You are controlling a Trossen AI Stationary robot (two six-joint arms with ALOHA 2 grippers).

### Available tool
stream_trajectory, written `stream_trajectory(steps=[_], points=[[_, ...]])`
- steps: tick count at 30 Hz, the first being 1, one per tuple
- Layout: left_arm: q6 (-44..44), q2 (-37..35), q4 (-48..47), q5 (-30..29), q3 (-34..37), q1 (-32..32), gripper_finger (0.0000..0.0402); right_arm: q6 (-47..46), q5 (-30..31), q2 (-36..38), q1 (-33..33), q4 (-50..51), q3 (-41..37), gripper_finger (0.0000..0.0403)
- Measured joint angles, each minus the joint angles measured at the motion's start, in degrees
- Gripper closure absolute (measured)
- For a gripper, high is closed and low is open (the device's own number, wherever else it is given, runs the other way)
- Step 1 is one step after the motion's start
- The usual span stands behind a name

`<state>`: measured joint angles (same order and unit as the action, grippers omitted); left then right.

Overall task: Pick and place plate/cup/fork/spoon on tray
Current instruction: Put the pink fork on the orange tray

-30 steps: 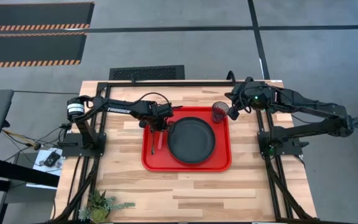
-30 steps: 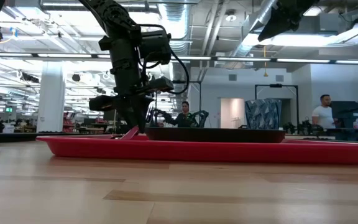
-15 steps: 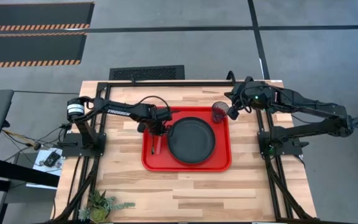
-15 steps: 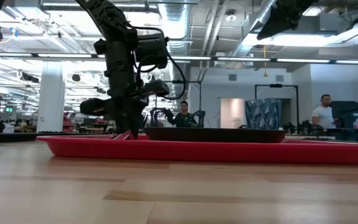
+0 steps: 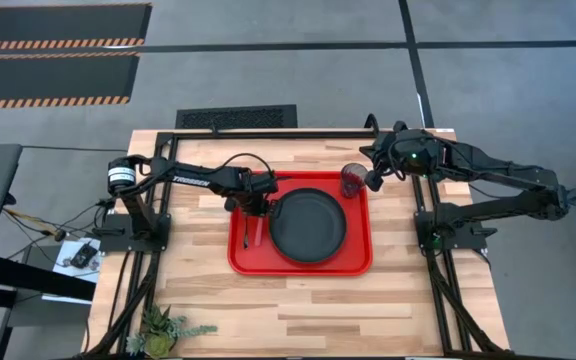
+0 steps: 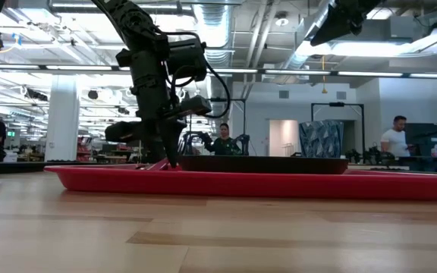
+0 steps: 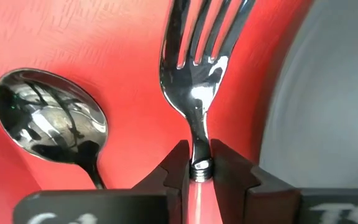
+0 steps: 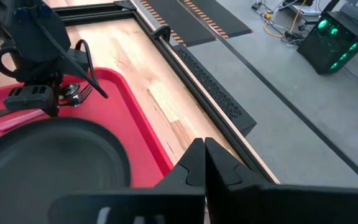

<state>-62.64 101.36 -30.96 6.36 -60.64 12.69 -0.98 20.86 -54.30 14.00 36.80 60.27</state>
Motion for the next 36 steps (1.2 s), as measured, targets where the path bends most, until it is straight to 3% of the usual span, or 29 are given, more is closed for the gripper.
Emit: stream_trajectory(steps=[9, 21, 36], points=[[1.5, 0.0, -0.11, -0.16, 0.0, -0.07, 0.0358, 0.65, 0.0, 0.0, -0.02, 0.02, 0.0, 0.0393], [1.52, 0.0, -0.69, -0.57, 0.0, -0.44, 0.0307, -0.37, 0.0, 0.0, -0.02, 0.0, 0.0, 0.0393], [0.8, 0.0, -1.48, -2.63, 0.0, -0.37, 0.0314, -0.03, -0.02, 0.0, -0.02, 0.02, 0.0, 0.0393]])
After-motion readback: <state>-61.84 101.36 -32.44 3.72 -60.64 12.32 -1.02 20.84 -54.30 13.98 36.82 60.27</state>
